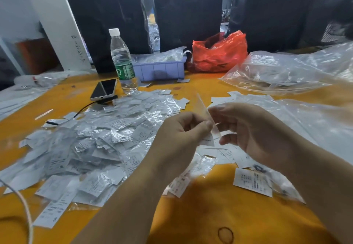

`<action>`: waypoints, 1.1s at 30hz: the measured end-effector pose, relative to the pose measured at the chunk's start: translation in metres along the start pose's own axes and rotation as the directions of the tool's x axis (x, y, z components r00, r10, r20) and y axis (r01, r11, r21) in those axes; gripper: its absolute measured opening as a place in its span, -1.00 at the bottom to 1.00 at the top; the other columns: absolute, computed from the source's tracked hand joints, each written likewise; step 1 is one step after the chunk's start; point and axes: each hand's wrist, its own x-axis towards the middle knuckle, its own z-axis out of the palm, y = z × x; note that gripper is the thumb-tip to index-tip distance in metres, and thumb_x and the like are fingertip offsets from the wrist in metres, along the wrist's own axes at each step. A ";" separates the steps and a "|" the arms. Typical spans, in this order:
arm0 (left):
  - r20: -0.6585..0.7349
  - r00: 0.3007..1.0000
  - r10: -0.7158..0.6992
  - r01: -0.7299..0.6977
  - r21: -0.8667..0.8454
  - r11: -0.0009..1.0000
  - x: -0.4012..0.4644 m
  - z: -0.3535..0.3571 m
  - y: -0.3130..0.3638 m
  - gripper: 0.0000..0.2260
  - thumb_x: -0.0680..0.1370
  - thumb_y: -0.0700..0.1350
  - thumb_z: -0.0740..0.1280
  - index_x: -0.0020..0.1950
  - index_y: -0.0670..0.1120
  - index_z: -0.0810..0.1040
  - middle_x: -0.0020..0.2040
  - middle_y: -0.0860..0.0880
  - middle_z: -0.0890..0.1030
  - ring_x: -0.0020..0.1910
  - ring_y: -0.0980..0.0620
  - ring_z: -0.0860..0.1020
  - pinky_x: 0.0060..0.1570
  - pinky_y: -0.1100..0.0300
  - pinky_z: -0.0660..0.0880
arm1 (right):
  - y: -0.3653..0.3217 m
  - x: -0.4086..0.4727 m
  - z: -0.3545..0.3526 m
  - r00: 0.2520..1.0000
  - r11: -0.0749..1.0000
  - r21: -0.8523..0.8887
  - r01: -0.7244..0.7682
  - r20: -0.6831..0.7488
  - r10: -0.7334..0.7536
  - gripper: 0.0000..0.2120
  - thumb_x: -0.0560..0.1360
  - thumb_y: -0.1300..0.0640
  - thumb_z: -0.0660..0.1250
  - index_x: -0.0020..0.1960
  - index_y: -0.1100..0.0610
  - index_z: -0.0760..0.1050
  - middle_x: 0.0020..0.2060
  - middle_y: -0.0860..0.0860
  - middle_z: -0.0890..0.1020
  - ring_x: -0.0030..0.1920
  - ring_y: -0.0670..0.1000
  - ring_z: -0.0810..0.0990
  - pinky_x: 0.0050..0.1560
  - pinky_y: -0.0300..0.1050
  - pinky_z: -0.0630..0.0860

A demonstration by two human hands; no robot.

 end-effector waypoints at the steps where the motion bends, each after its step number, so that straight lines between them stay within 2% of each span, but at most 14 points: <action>1: 0.019 1.000 0.007 -0.007 0.007 1.000 0.000 0.000 0.000 -0.87 0.55 -0.08 0.40 -0.15 -0.11 0.64 -0.26 -0.13 0.55 -0.28 0.07 0.49 -0.23 0.18 0.41 | 0.000 -0.001 -0.001 0.998 0.999 -0.017 -0.036 0.041 0.036 -0.70 0.38 0.06 0.40 0.01 0.25 0.60 -0.19 0.06 0.59 -0.20 -0.02 0.53 -0.23 -0.13 0.46; 3: 0.057 0.998 0.010 -0.011 0.017 1.000 -0.001 -0.001 0.001 -0.86 0.53 -0.05 0.42 -0.17 -0.08 0.64 -0.29 -0.08 0.55 -0.29 0.09 0.48 -0.24 0.22 0.41 | -0.001 -0.003 0.000 0.994 0.996 -0.025 -0.086 0.072 0.088 -0.73 0.32 0.03 0.43 -0.08 0.19 0.60 -0.25 0.03 0.57 -0.25 -0.05 0.50 -0.26 -0.14 0.42; 5: 0.087 0.996 -0.005 0.003 0.025 1.000 -0.001 -0.001 0.001 -0.87 0.51 -0.03 0.43 -0.21 -0.04 0.63 -0.32 0.02 0.55 -0.30 0.13 0.49 -0.27 0.28 0.42 | -0.001 -0.002 -0.001 0.992 0.995 -0.005 -0.103 0.071 0.103 -0.73 0.29 0.05 0.41 -0.09 0.21 0.59 -0.28 0.02 0.55 -0.29 -0.06 0.48 -0.30 -0.17 0.40; 10: 0.097 0.995 -0.038 0.035 0.040 0.999 -0.001 0.000 0.001 -0.88 0.51 -0.08 0.43 -0.21 -0.06 0.62 -0.31 0.03 0.58 -0.32 0.16 0.52 -0.30 0.36 0.42 | -0.004 -0.002 -0.002 0.998 0.995 0.097 -0.037 0.049 0.032 -0.93 0.31 0.21 0.41 -0.25 0.18 0.53 -0.34 0.08 0.57 -0.33 -0.01 0.50 -0.31 -0.15 0.42; 13: 0.096 0.994 -0.043 0.043 0.005 0.999 -0.001 -0.001 0.003 -0.87 0.50 -0.11 0.43 -0.23 -0.09 0.60 -0.36 0.07 0.58 -0.36 0.20 0.52 -0.33 0.39 0.42 | -0.005 -0.003 -0.004 0.998 0.991 0.133 -0.021 0.064 0.012 -0.90 0.30 0.26 0.41 -0.24 0.20 0.49 -0.33 0.12 0.62 -0.34 0.01 0.57 -0.35 -0.17 0.50; 16: 0.099 0.994 -0.047 0.051 -0.037 0.998 -0.002 -0.003 0.004 -0.88 0.51 -0.17 0.41 -0.24 -0.10 0.59 -0.39 0.07 0.59 -0.37 0.19 0.53 -0.35 0.40 0.42 | -0.005 -0.003 -0.006 0.998 0.988 0.150 -0.019 0.057 0.011 -0.77 0.25 0.31 0.43 -0.13 0.17 0.49 -0.35 0.11 0.61 -0.39 0.00 0.52 -0.39 -0.17 0.45; 18: 0.099 0.994 -0.044 0.049 -0.048 0.998 -0.002 -0.004 0.003 -0.87 0.52 -0.19 0.40 -0.23 -0.09 0.60 -0.37 0.05 0.59 -0.36 0.16 0.52 -0.34 0.39 0.42 | -0.006 -0.003 -0.007 0.998 0.993 0.117 -0.021 0.069 0.013 -0.67 0.23 0.30 0.43 -0.01 0.19 0.53 -0.38 0.06 0.57 -0.43 -0.04 0.46 -0.39 -0.17 0.39; 20: 0.098 0.994 -0.048 0.054 -0.057 0.997 -0.001 -0.004 0.003 -0.87 0.52 -0.19 0.40 -0.23 -0.09 0.60 -0.36 0.04 0.58 -0.35 0.15 0.51 -0.34 0.38 0.42 | -0.006 -0.003 -0.007 0.994 0.998 0.055 -0.022 0.105 0.016 -0.67 0.24 0.26 0.44 0.01 0.20 0.61 -0.39 0.04 0.54 -0.43 -0.07 0.44 -0.40 -0.19 0.38; 23: 0.101 0.993 -0.052 0.059 -0.066 0.996 -0.001 -0.005 0.002 -0.89 0.52 -0.18 0.40 -0.22 -0.10 0.60 -0.34 0.00 0.56 -0.33 0.11 0.49 -0.35 0.35 0.42 | -0.005 -0.004 -0.006 0.992 1.000 -0.004 -0.004 0.128 0.004 -0.76 0.25 0.18 0.45 -0.10 0.22 0.66 -0.38 0.06 0.49 -0.41 -0.07 0.41 -0.39 -0.21 0.37; 26: 0.103 0.993 -0.049 0.056 -0.061 0.997 -0.001 -0.006 0.003 -0.91 0.48 -0.08 0.45 -0.21 -0.05 0.62 -0.28 -0.04 0.58 -0.30 0.11 0.51 -0.33 0.34 0.44 | -0.006 -0.004 -0.005 0.998 1.000 -0.013 0.005 0.061 -0.004 -0.77 0.20 0.14 0.49 -0.20 0.23 0.63 -0.37 0.09 0.43 -0.40 -0.07 0.38 -0.40 -0.22 0.37; 29: 0.086 0.995 -0.048 0.054 -0.071 0.996 -0.001 -0.006 0.003 -0.89 0.38 0.01 0.38 -0.20 0.00 0.64 -0.24 -0.01 0.61 -0.26 0.11 0.54 -0.30 0.30 0.47 | -0.006 -0.004 -0.004 1.000 1.000 -0.004 0.012 -0.005 -0.012 -0.77 0.18 0.12 0.50 -0.25 0.22 0.58 -0.43 0.05 0.39 -0.42 -0.08 0.36 -0.43 -0.24 0.37; 32: 0.037 0.998 -0.056 0.059 -0.083 0.995 0.001 -0.006 0.003 -0.97 0.44 -0.09 0.42 -0.14 0.03 0.65 -0.19 0.03 0.64 -0.22 0.10 0.58 -0.29 0.28 0.48 | -0.006 -0.004 -0.004 0.998 1.000 0.026 0.016 -0.061 -0.014 -0.78 0.16 0.09 0.51 -0.35 0.16 0.51 -0.45 0.04 0.38 -0.44 -0.08 0.35 -0.44 -0.24 0.36; 33: 0.019 0.998 -0.059 0.060 -0.079 0.995 0.001 -0.006 0.003 -0.93 0.49 -0.15 0.43 -0.10 0.03 0.64 -0.17 0.03 0.64 -0.20 0.09 0.59 -0.28 0.28 0.48 | -0.006 -0.004 -0.004 0.997 0.999 0.042 0.015 -0.072 -0.012 -0.79 0.16 0.09 0.51 -0.38 0.15 0.50 -0.45 0.04 0.38 -0.44 -0.07 0.35 -0.44 -0.24 0.37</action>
